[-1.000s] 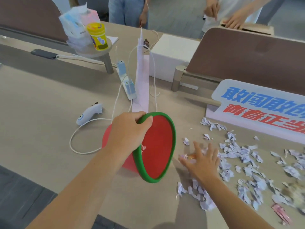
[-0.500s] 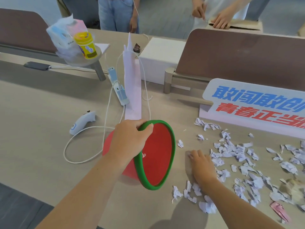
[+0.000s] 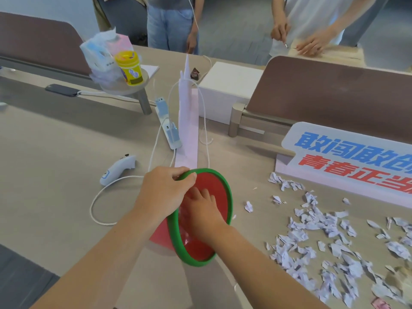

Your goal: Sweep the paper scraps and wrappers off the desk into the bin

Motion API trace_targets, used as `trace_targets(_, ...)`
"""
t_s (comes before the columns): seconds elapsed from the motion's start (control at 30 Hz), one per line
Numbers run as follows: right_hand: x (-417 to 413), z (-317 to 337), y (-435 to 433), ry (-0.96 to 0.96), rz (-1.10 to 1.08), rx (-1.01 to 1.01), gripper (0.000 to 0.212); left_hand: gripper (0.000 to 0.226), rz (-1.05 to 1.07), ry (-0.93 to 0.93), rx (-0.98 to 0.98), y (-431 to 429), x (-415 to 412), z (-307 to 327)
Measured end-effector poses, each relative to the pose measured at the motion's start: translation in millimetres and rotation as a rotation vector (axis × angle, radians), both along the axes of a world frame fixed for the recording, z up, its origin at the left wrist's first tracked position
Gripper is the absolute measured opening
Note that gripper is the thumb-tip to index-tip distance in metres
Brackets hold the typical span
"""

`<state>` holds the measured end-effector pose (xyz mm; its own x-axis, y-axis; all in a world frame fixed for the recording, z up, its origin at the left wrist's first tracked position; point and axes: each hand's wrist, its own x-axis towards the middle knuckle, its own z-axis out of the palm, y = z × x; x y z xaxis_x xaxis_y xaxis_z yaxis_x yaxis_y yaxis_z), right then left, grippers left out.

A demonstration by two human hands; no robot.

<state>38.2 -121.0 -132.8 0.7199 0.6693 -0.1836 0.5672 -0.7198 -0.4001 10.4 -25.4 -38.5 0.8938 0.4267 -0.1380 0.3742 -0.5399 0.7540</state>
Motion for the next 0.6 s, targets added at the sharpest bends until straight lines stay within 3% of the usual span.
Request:
trace_targets(0.07,-1.4,-8.3,6.8,0.040,0.094,-0.006,0.048,0.021,0.021,0.013,0.014,8.1,-3.3,0.3)
trace_targets(0.13,-4.9,-8.7,2.0,0.073,0.144,0.224,0.043,0.021,0.030,0.002,0.015,15.9,-7.8,0.7)
trace_targets(0.2,-3.8,-4.1,-15.2,0.033,-0.069,0.574,0.036,0.022,0.044,0.009,0.001,22.7,-12.5,0.2)
trace_targets(0.27,10.6,-10.9,-42.4,-0.046,-0.486,0.735,0.025,0.028,0.067,0.017,-0.020,29.6,-14.9,0.3)
trace_targets(0.33,40.3,-35.2,-72.9,-0.007,-0.803,0.601,0.020,0.029,0.081,0.004,-0.047,35.7,-14.8,-1.4)
trace_targets(0.4,72.4,-62.2,-98.8,0.061,-0.921,0.416,0.025,0.022,0.081,-0.003,-0.069,39.4,-13.0,-2.6)
trace_targets(0.6,120.6,-87.5,-119.2,0.146,-0.781,0.176,0.025,0.026,0.101,0.003,-0.055,46.1,-9.7,-9.7)
